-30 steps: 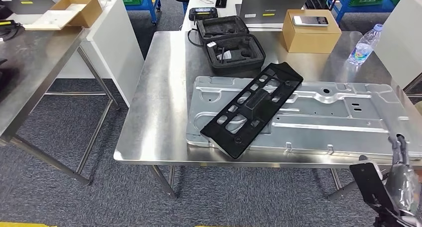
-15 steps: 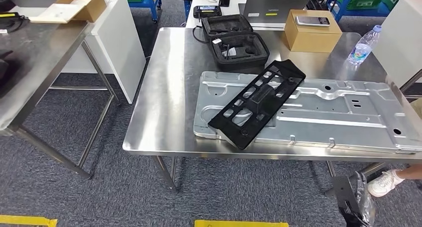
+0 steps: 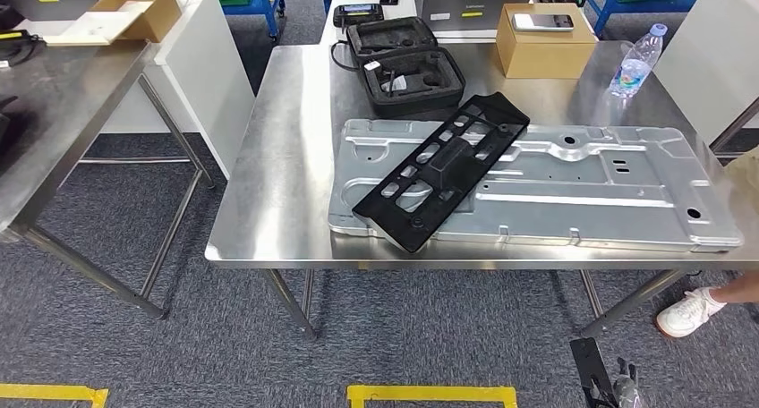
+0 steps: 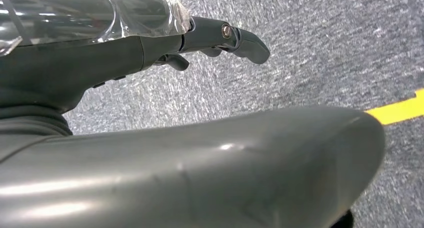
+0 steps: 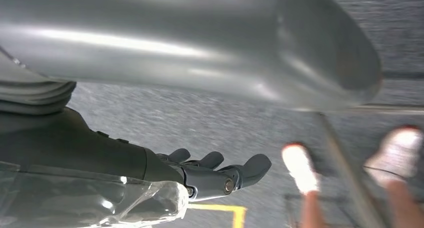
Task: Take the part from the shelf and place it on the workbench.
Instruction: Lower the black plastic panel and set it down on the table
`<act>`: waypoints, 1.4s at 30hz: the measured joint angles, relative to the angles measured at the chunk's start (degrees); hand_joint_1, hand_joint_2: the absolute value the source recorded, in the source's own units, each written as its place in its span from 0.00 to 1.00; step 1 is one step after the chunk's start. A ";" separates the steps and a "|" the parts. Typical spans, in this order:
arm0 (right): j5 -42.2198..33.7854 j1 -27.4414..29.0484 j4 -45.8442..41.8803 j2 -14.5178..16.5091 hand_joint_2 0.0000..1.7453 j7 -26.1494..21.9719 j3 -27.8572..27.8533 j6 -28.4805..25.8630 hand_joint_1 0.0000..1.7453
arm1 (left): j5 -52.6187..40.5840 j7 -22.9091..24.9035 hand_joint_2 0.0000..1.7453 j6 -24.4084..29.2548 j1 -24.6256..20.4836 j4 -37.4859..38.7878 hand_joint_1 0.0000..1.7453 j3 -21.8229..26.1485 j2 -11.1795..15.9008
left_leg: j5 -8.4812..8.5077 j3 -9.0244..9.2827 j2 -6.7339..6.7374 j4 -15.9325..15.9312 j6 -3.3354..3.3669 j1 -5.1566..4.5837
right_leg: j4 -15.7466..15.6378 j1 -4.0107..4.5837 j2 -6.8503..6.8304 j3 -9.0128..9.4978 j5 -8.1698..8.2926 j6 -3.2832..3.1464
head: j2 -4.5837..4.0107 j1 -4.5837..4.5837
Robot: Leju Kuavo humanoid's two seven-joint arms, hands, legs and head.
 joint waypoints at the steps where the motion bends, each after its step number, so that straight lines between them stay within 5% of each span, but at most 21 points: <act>1: -0.24 -0.22 1.01 0.43 0.00 0.62 0.11 0.32 0.00 | -0.05 -0.01 0.00 0.01 0.00 0.00 0.00 0.00 0.00 | -2.15 -1.62 -0.01 4.27 -0.17 0.06 | 0.02 0.06 -0.02 -0.37 0.23 -0.19 | 0.00 -0.04; 3: -0.64 -0.44 2.77 1.23 0.00 1.70 0.28 1.06 0.00 | -0.16 -0.04 0.00 0.04 0.07 0.00 0.00 -0.01 0.00 | -3.68 -2.87 -0.01 8.71 -0.22 0.09 | 0.04 0.20 -0.04 -0.98 0.66 -0.28 | 0.00 -0.07; 4: -0.87 -0.51 3.51 1.61 0.00 2.13 0.33 1.45 0.00 | -0.20 -0.07 0.00 0.07 0.08 0.00 0.00 -0.02 0.00 | -2.82 -1.85 -0.02 7.45 -0.07 0.06 | 0.05 0.27 -0.05 -1.17 0.84 -0.25 | 0.00 -0.08; 8: -1.80 -1.16 5.96 3.35 0.00 4.22 0.43 3.94 0.00 | -0.40 -0.15 0.00 0.19 -0.38 0.00 0.00 -0.02 0.11 | 3.14 7.03 -0.02 -8.43 1.52 -0.66 | 0.13 0.53 -0.06 -1.58 1.48 0.24 | 0.00 -0.09; 12: -2.69 -1.35 7.65 5.34 0.00 6.25 0.67 6.52 0.00 | -0.77 0.21 0.00 0.19 -0.64 0.00 0.00 -0.08 0.13 | 4.29 7.26 -0.06 -10.69 2.08 -0.67 | 0.43 0.55 -0.22 -2.22 1.78 1.40 | 0.00 -0.07; 14: -2.97 -1.40 8.33 5.98 0.00 7.20 0.78 7.67 0.00 | -0.91 0.46 0.00 0.19 -0.75 0.00 0.00 -0.10 0.05 | 5.20 6.87 -0.03 -11.17 2.52 -0.32 | 4.06 0.50 -0.20 -3.85 -1.13 1.81 | 0.00 0.07; 16: -3.15 -1.44 8.93 6.46 0.00 8.28 0.81 9.10 0.00 | -0.94 0.54 0.00 0.20 -0.78 0.00 0.00 -0.11 0.04 | 5.77 6.22 0.01 -11.14 2.80 -0.30 | 11.83 0.34 -0.21 -6.86 -5.91 2.17 | 0.00 0.23; 18: -3.39 -1.43 9.52 7.11 0.00 9.56 0.83 10.53 0.00 | -0.92 0.57 0.00 0.13 -0.62 0.00 0.00 -0.14 0.04 | 6.18 5.55 0.04 -10.99 2.74 -0.32 | 17.11 0.20 -0.22 -8.37 -7.97 2.52 | 0.00 0.27; 20: -3.57 -1.45 9.99 7.71 0.00 10.72 0.86 11.46 0.00 | -0.87 0.75 0.00 -0.03 -0.44 0.00 0.00 -0.26 0.03 | 6.42 4.99 0.04 -10.60 2.55 -0.25 | 13.53 -0.12 -0.23 -5.48 -5.85 2.76 | 0.00 0.27; 22: -3.43 -1.63 10.28 8.16 0.00 11.36 0.91 11.88 0.00 | -0.71 1.14 0.00 -0.17 -0.39 0.00 0.00 -0.39 0.04 | 6.45 4.45 0.02 -9.91 2.22 -0.30 | 5.02 -0.38 -0.15 -0.43 -2.85 2.90 | 0.00 0.29; 24: -3.08 -1.82 10.54 8.67 0.00 11.65 1.04 12.21 0.00 | -0.52 1.60 0.00 -0.31 -0.45 0.00 0.00 -0.44 0.08 | 6.56 3.83 0.00 -9.28 1.66 -0.48 | 0.74 -0.30 0.02 1.66 -1.80 2.42 | 0.00 0.19; 28: -2.56 -1.89 11.06 9.70 0.00 12.02 1.49 12.91 0.00 | -0.34 2.56 0.00 -0.61 -0.24 0.00 0.00 -0.52 0.10 | 5.72 2.67 -0.07 -7.70 0.44 -0.03 | 0.58 0.10 0.01 0.83 -1.03 0.60 | 0.00 0.06; 32: -2.33 -2.00 11.37 10.51 0.00 12.46 1.68 13.31 0.00 | -0.34 2.76 0.00 -0.67 -0.14 0.00 0.00 -0.58 0.13 | -2.72 -2.55 -0.11 6.06 -0.53 0.42 | 0.55 0.14 -0.16 -0.76 0.11 -0.55 | 0.00 -0.07; 34: -2.27 -1.98 11.57 10.93 0.00 12.77 1.71 13.58 0.00 | -0.42 2.80 0.00 -0.67 -0.05 0.00 0.00 -0.59 0.22 | -3.38 -2.57 -0.11 8.42 -0.53 0.47 | 0.57 0.23 -0.19 -1.37 0.58 -0.54 | 0.00 -0.08; 38: -1.94 -2.01 11.81 11.94 0.00 13.08 1.80 14.05 0.00 | -0.50 2.83 0.00 -0.55 -0.26 0.00 0.00 -0.60 0.49 | 2.28 6.65 -0.15 -7.12 0.56 -0.03 | 0.62 0.36 -0.17 -2.00 1.36 -0.01 | 0.00 -0.08; 42: -1.74 -2.03 11.93 12.64 0.00 13.43 2.14 14.56 0.00 | -0.34 2.97 0.00 -0.17 -0.22 0.02 0.00 -0.60 0.73 | 3.61 7.52 -0.10 -10.29 1.38 -0.29 | 0.69 0.34 -0.28 -2.57 2.06 1.17 | 0.00 -0.07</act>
